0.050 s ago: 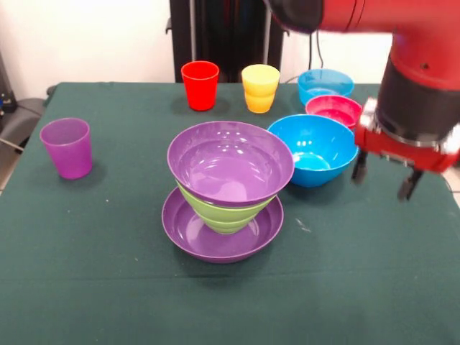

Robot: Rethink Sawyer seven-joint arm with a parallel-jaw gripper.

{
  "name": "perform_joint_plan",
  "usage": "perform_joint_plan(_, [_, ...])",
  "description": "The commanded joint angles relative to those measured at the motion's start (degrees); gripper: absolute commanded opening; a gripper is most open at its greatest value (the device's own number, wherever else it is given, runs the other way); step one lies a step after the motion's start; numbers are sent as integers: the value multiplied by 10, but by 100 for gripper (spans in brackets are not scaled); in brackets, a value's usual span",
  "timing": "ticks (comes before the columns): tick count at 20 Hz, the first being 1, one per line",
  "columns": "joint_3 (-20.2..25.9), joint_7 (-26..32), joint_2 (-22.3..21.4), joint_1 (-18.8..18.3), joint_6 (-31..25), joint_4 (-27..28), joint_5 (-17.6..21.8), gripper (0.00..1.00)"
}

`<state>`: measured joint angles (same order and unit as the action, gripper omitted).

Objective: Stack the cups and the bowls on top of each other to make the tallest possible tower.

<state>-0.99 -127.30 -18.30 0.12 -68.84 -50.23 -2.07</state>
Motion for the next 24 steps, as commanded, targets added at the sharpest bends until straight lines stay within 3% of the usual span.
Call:
perform_joint_plan(1, [-20,-66,-108,15,-101,-122,-8,100])
perform_joint_plan(3, [-27,-64,-115,17,-112,-128,-4,100])
perform_joint_plan(6, [-49,-51,-180,27,-71,-205,-2,100])
perform_joint_plan(9, [-63,-21,-256,25,-73,-264,-12,100])
perform_joint_plan(13, [-86,-14,-326,30,-125,-299,-12,100])
perform_joint_plan(16, [-84,-26,-337,33,-87,-338,-24,100])
perform_joint_plan(20, [-63,-43,-285,33,86,-410,-32,100])
perform_joint_plan(24, [-57,-21,-286,22,138,-453,-36,100])
